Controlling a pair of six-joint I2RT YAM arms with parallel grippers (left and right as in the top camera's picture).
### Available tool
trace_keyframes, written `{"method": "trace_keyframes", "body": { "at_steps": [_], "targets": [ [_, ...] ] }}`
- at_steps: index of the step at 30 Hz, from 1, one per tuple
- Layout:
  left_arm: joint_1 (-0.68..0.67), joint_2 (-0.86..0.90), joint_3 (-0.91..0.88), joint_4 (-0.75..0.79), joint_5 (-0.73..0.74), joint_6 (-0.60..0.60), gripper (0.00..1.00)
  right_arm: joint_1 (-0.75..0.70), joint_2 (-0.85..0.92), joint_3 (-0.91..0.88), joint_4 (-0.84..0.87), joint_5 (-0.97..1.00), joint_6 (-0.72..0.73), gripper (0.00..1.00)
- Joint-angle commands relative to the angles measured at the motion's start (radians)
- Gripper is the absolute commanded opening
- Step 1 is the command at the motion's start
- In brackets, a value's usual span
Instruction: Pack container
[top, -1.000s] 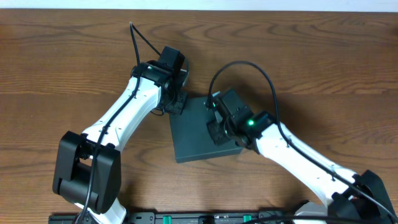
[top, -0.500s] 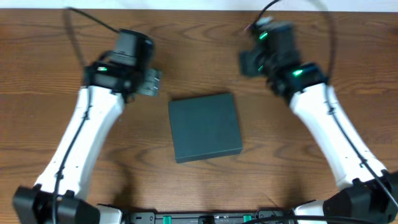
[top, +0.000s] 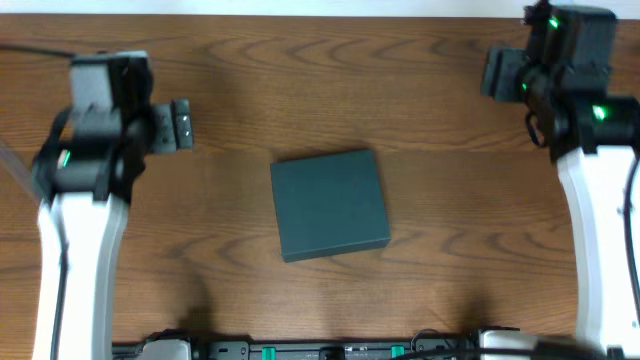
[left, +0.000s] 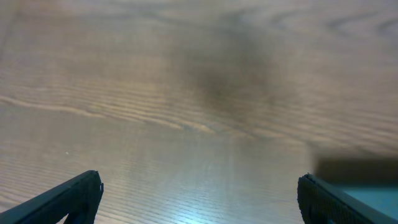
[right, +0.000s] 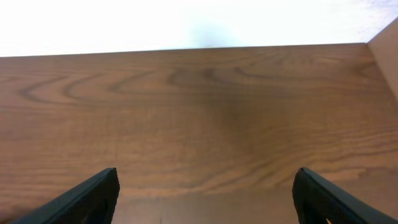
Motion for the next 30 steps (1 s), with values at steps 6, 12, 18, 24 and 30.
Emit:
{"method": "trace_keyframes", "body": {
  "at_steps": [6, 12, 18, 24, 30],
  "targets": [
    [-0.011, -0.269, -0.266, 0.050, 0.075, 0.011, 0.99, 0.006, -0.341, -0.478, 0.145, -0.014, 0.054, 0.84],
    [-0.064, -0.437, -0.513, 0.216, 0.074, 0.004, 0.99, 0.034, -0.504, -0.803, 0.282, -0.016, 0.013, 0.85],
    [-0.068, -0.531, -0.677, 0.297, 0.063, 0.000, 0.99, 0.055, -0.563, -0.945, 0.295, -0.005, 0.032, 0.99],
    [-0.067, -0.530, -0.682, 0.295, 0.069, 0.001, 0.99, 0.055, -0.574, -0.945, 0.306, -0.005, 0.032, 0.99],
    [-0.067, -0.516, -0.682, 0.294, 0.069, 0.001, 0.99, 0.055, -0.557, -0.945, 0.304, -0.004, 0.032, 0.99]
  ]
}}
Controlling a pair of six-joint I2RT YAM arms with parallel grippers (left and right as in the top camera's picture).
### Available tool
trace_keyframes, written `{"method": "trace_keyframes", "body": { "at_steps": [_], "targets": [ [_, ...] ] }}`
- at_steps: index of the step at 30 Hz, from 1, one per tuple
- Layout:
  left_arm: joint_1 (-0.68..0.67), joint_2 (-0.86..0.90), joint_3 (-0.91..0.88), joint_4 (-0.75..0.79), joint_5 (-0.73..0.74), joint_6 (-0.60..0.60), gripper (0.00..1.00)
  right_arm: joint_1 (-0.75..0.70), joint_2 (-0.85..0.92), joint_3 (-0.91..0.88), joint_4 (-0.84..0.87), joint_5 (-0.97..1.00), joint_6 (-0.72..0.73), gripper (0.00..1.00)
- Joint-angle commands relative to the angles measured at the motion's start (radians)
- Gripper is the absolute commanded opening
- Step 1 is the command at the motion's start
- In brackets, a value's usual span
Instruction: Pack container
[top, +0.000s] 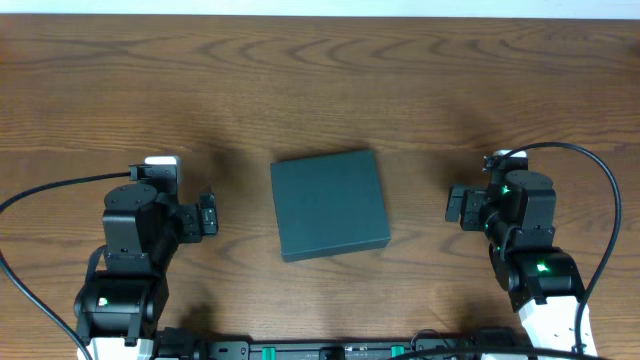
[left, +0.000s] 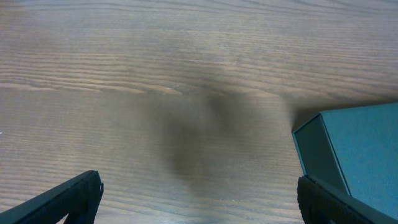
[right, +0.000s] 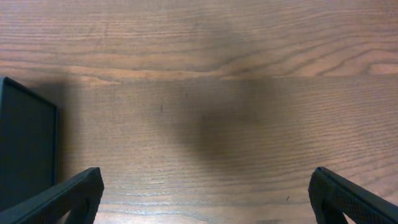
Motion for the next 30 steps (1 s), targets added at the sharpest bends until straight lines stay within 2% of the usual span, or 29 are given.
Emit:
{"method": "trace_keyframes", "body": {
  "at_steps": [1, 17, 22, 26, 30],
  "targets": [
    [-0.002, 0.009, 0.005, 0.002, 0.002, 0.002, 0.99, 0.009, 0.009, 0.003, 0.000, 0.006, 0.006, 0.99],
    [-0.002, 0.025, 0.005, 0.002, 0.002, 0.002, 0.99, 0.007, -0.014, 0.002, -0.008, 0.006, 0.006, 0.99],
    [-0.002, 0.025, 0.005, 0.002, 0.002, 0.002, 0.99, 0.045, -0.225, 0.002, -0.121, 0.043, -0.028, 0.99],
    [-0.002, 0.025, 0.005, 0.002, 0.002, 0.002, 0.99, 0.068, -0.499, -0.023, -0.186, -0.106, -0.021, 0.99],
    [-0.002, 0.025, 0.005, 0.002, 0.002, 0.002, 0.99, 0.071, -0.747, -0.124, -0.199, -0.129, -0.021, 0.99]
  ]
}}
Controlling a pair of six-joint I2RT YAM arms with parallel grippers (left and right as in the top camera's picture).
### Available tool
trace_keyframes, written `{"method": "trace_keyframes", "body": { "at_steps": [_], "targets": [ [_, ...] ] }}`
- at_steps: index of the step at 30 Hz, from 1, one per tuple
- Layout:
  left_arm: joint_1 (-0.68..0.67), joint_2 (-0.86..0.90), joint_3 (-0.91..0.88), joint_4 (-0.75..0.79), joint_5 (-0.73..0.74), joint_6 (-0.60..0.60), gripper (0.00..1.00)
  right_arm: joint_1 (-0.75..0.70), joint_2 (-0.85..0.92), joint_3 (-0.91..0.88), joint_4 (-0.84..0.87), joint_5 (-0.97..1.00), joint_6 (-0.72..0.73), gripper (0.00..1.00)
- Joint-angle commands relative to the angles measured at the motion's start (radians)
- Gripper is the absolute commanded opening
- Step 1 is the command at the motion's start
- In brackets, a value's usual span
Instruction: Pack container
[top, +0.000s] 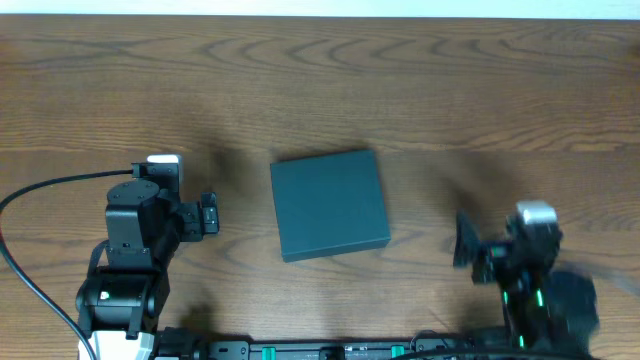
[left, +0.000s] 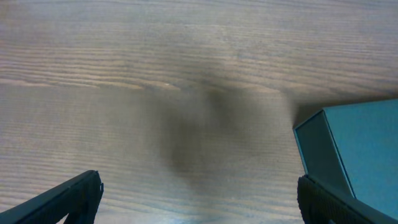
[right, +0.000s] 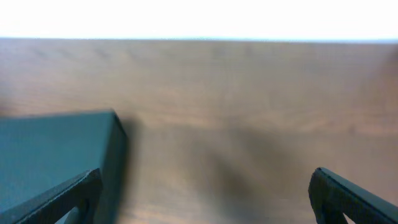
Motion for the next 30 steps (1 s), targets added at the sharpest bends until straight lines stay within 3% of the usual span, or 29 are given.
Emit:
{"method": "trace_keyframes", "body": {
  "at_steps": [1, 3, 9, 13, 30],
  "targets": [
    [-0.002, 0.000, 0.005, 0.001, -0.001, 0.002, 0.99, 0.003, -0.158, -0.123, 0.011, -0.045, -0.011, 0.99],
    [-0.002, 0.000, 0.005, 0.001, -0.002, 0.002, 0.99, -0.010, -0.237, -0.230, 0.095, -0.043, -0.012, 0.99],
    [-0.002, 0.000, 0.005, 0.001, -0.002, 0.002, 0.99, 0.006, -0.233, -0.454, 0.509, -0.004, -0.056, 0.99],
    [-0.002, 0.000, 0.005, 0.001, -0.001, 0.002, 0.99, 0.016, -0.233, -0.550, 0.665, 0.090, -0.079, 0.99],
    [-0.002, 0.000, 0.005, 0.001, -0.001, 0.002, 0.99, 0.015, -0.233, -0.586, 0.644, 0.082, -0.076, 0.99]
  ]
}}
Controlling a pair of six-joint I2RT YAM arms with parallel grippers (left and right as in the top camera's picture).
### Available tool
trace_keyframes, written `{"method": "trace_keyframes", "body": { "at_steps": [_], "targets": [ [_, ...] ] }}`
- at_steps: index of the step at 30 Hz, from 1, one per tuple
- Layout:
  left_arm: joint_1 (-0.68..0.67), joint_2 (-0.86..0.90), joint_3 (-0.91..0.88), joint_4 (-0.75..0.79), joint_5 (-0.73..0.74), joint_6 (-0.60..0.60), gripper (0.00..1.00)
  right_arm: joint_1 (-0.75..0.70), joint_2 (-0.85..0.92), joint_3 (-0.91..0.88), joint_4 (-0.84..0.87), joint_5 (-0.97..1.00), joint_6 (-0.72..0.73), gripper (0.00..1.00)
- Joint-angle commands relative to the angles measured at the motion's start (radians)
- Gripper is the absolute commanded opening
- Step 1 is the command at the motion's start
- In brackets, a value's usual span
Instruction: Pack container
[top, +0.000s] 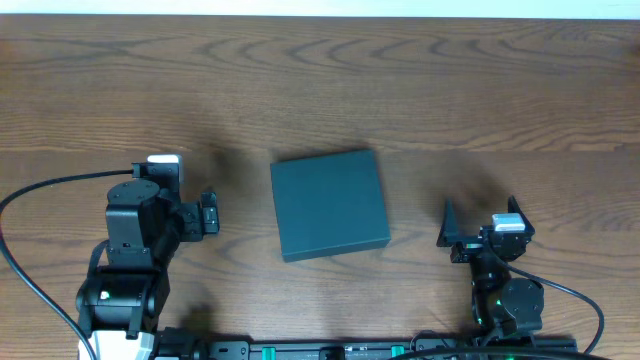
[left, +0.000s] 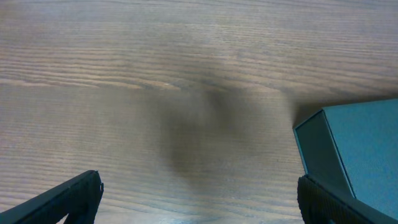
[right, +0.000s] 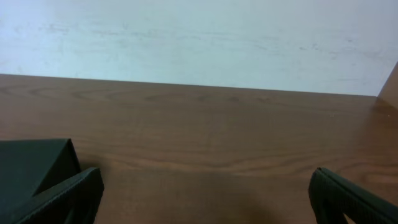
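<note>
A closed dark teal box (top: 329, 204) lies flat in the middle of the wooden table (top: 320, 90). Its corner shows at the right of the left wrist view (left: 354, 155) and at the lower left of the right wrist view (right: 31, 165). My left gripper (top: 208, 216) rests open to the left of the box, holding nothing; in its own view (left: 199, 199) only bare wood lies between the fingers. My right gripper (top: 450, 238) sits low at the front right, open and holding nothing, its fingers spread wide in its own view (right: 205, 199).
The table's far edge meets a pale wall (right: 199, 37) in the right wrist view. A black rail with green clips (top: 320, 350) runs along the front edge between the arm bases. A cable (top: 50, 190) loops from the left arm.
The right arm has settled lower at the front right, its camera now looking level across the table toward the wall. The left arm and the box are unmoved.
Both arms were raised near the table's back corners, grippers open, with the box closed in the middle. Then both were folded down near the front, either side of the box. The right arm then sank further back to its present low pose.
</note>
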Motion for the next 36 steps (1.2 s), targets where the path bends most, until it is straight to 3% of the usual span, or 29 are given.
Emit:
{"method": "trace_keyframes", "body": {
  "at_steps": [1, 25, 31, 36],
  "targets": [
    [-0.002, -0.001, 0.005, 0.001, -0.002, 0.002, 0.99, 0.009, -0.007, -0.003, -0.003, 0.003, 0.002, 0.99],
    [-0.003, -0.014, 0.005, -0.005, -0.017, 0.023, 0.99, 0.009, -0.007, -0.003, -0.003, 0.003, 0.002, 0.99],
    [-0.061, -0.217, -0.026, -0.160, 0.086, 0.036, 0.99, 0.009, -0.007, -0.003, -0.003, 0.003, 0.002, 0.99],
    [-0.122, -0.465, -0.182, -0.089, 0.108, 0.036, 0.99, 0.009, -0.007, -0.003, -0.003, 0.003, 0.002, 0.99]
  ]
}}
